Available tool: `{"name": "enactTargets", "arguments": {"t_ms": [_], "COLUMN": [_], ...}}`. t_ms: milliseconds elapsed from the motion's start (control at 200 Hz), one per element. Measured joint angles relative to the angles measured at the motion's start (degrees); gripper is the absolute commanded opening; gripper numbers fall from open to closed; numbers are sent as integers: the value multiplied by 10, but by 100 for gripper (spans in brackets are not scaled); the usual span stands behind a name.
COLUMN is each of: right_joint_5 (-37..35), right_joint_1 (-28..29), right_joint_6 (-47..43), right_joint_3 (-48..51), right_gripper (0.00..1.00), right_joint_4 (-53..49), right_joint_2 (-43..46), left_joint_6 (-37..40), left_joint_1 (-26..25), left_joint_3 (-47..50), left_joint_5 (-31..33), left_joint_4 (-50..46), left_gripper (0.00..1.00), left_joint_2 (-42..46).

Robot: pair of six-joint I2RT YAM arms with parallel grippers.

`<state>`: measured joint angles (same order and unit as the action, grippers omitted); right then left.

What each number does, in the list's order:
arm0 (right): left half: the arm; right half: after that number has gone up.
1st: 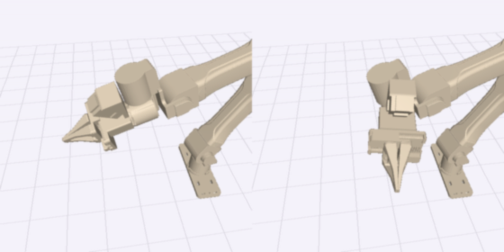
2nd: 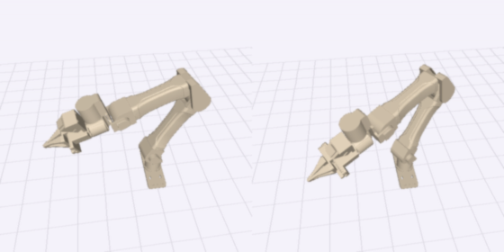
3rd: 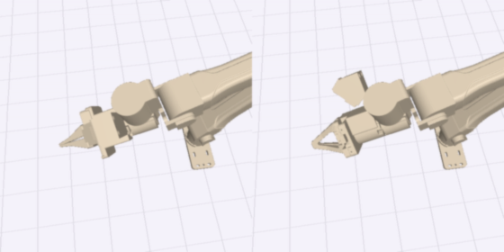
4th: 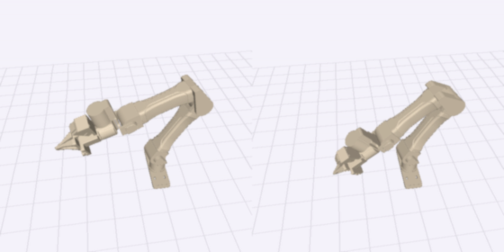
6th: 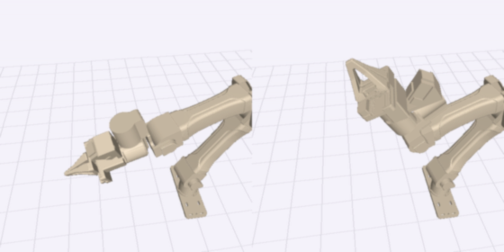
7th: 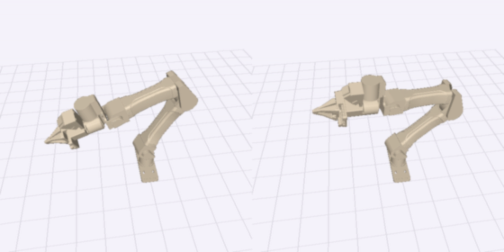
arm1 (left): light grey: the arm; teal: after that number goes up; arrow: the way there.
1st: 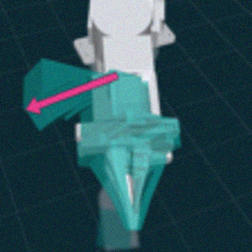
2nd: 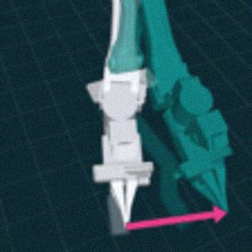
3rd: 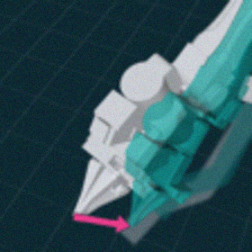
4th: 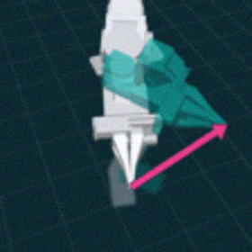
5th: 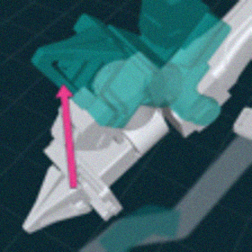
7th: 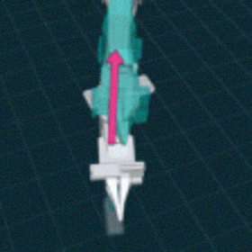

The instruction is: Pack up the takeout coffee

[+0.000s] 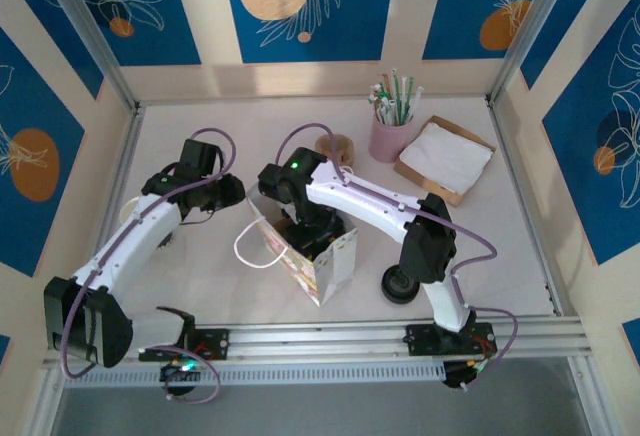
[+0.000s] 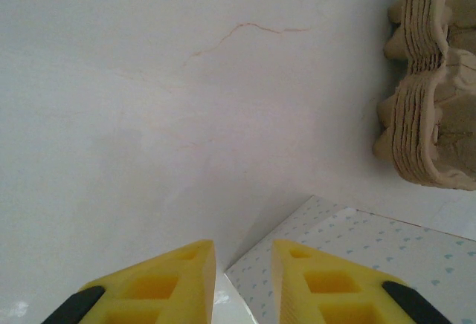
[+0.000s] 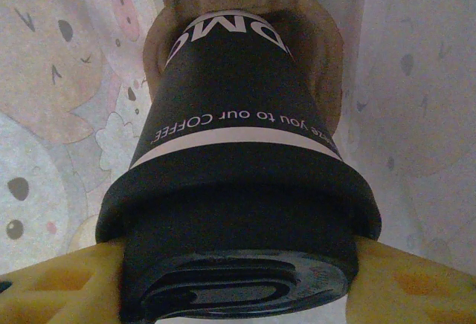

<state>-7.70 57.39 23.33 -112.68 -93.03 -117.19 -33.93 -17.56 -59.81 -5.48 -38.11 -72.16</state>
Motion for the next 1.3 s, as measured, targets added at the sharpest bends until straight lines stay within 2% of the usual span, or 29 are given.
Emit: {"name": "enactTargets", "arguments": {"t_ms": [1020,1300], "right_joint_5": [0,-30], "right_joint_1": [2,5], "right_joint_6": [0,3], "right_joint_3": [2,-13], "right_gripper": [54,54], "right_joint_4": [0,0], "right_joint_2": [0,1], "left_joint_6": [0,0], "left_joint_1": [0,0], "left_joint_3": [2,2], "left_joint_5": [0,0], "left_joint_4": [4,4], "left_gripper": [26,26], "left_joint_2": [0,0]}}
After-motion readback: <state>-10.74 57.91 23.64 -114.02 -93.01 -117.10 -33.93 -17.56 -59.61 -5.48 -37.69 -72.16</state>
